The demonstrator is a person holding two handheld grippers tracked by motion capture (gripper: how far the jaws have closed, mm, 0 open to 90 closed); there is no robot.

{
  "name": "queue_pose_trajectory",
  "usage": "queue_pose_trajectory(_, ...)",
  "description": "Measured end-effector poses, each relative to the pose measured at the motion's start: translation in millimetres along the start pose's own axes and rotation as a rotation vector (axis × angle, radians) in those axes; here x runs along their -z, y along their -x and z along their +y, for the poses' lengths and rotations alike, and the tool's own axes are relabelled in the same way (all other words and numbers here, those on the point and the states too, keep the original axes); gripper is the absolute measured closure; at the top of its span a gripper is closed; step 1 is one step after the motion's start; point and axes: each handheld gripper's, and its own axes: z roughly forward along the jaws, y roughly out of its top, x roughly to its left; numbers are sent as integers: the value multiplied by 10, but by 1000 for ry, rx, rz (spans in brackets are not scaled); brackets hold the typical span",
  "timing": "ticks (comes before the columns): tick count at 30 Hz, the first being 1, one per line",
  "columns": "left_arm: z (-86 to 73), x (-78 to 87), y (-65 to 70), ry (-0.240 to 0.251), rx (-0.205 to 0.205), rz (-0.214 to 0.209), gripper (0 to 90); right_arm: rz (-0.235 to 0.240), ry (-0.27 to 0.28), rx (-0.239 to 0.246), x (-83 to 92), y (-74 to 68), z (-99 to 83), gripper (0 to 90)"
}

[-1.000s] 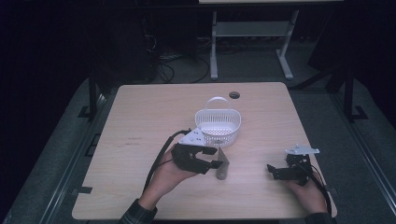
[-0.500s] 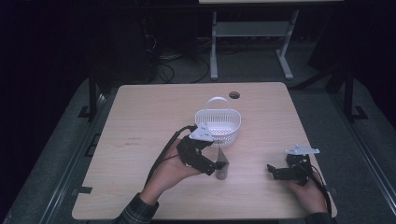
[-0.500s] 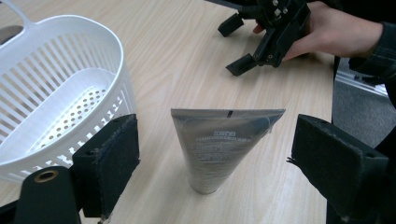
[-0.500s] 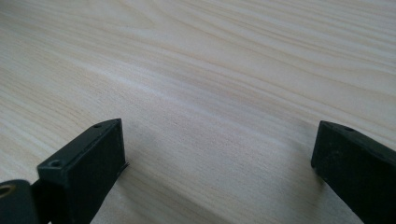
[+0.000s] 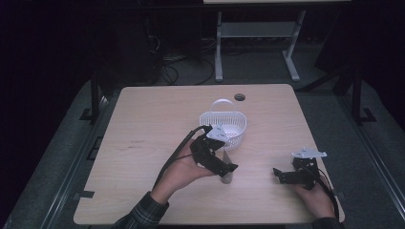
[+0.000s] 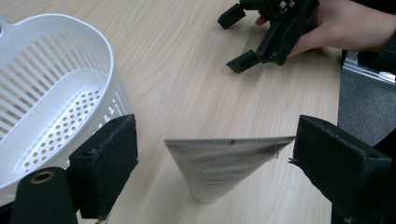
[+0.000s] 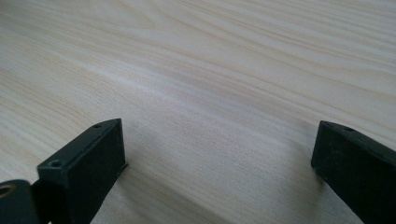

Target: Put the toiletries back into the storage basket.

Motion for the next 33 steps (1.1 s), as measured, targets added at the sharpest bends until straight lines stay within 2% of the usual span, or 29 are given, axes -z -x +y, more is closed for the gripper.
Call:
queue_pose_trajectory(3, 17, -46, 25, -7, 0, -7, 132, 0, 0, 0, 0, 0, 0, 23)
queue_pose_trajectory(6, 24, -83, 27, -29, -18, -6, 134, 0, 0, 0, 0, 0, 0, 23)
queue_pose_trajectory(7, 22, -101, 37, -23, -5, -8, 136, 1, -1, -1, 1, 0, 0, 23)
queue_pose_trajectory(14, 25, -139, 44, -50, -28, 7, 147, 1, -1, -1, 1, 0, 1, 23)
queue_pose_trajectory(23, 2, -125, 42, -48, -20, 5, 287, 1, -1, -1, 1, -1, 1, 23)
queue_pose_trajectory(33, 11, -114, 40, -58, -37, 3, 295, 1, -1, -1, 1, 0, 1, 23)
